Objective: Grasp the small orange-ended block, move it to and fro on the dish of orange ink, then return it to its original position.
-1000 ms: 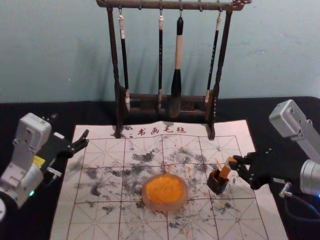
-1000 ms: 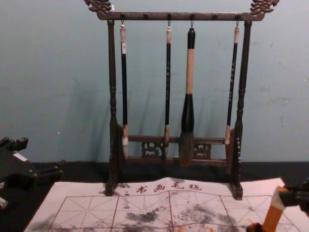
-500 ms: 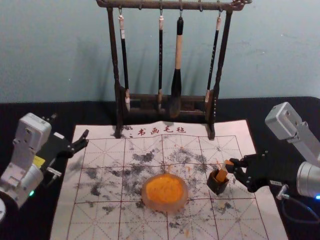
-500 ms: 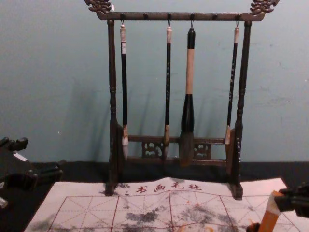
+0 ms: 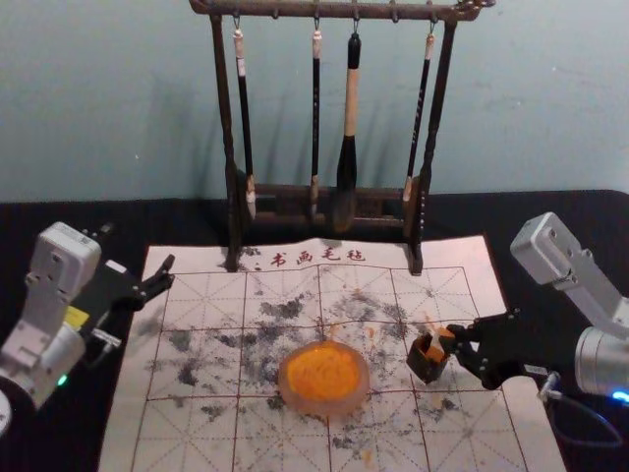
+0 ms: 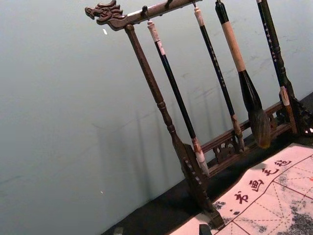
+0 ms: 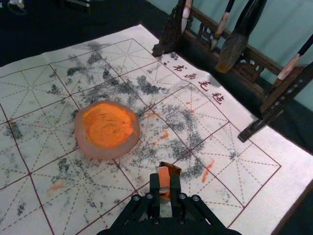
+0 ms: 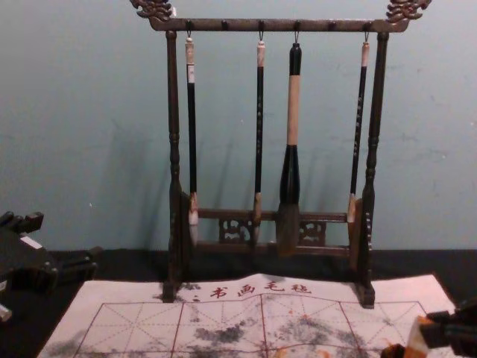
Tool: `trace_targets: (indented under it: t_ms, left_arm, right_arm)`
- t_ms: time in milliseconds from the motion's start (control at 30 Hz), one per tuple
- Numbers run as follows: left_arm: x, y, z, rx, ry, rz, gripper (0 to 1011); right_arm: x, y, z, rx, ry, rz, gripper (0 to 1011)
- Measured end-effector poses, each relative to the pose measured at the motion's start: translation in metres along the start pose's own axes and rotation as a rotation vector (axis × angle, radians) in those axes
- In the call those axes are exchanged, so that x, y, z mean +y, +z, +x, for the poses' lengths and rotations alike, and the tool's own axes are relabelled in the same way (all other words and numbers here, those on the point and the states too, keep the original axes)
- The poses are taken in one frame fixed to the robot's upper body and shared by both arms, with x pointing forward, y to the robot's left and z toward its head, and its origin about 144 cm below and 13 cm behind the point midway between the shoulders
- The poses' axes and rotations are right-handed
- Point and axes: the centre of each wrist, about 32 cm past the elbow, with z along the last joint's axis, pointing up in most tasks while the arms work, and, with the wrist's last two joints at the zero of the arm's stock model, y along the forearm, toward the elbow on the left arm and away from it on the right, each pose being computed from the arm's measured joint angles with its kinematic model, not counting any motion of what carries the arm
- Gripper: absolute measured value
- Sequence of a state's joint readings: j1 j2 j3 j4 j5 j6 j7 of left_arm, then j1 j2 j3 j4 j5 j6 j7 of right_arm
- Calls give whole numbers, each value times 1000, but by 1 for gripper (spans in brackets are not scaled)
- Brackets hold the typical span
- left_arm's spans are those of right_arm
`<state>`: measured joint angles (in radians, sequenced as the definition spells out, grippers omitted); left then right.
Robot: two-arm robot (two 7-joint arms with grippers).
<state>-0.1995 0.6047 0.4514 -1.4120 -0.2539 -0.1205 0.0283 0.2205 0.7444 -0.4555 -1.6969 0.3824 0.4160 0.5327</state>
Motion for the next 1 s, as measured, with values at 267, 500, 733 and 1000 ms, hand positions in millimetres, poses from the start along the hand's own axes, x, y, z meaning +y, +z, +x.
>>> trace_targets:
  t_ms: [267,500,733,1000]
  left_arm:
    - [0,0,0,0,0,0,1001]
    - [0,0,0,0,0,0,1001]
    - [0,0,0,0,0,0,1001]
    - [0,0,0,0,0,0,1001]
  right_arm:
    - [7,-3,4,14,12,-6,98]
    - [10,-5,7,21,16,-8,98]
    - [12,-7,8,28,17,-12,98]
    - [12,-7,8,31,17,-13,98]
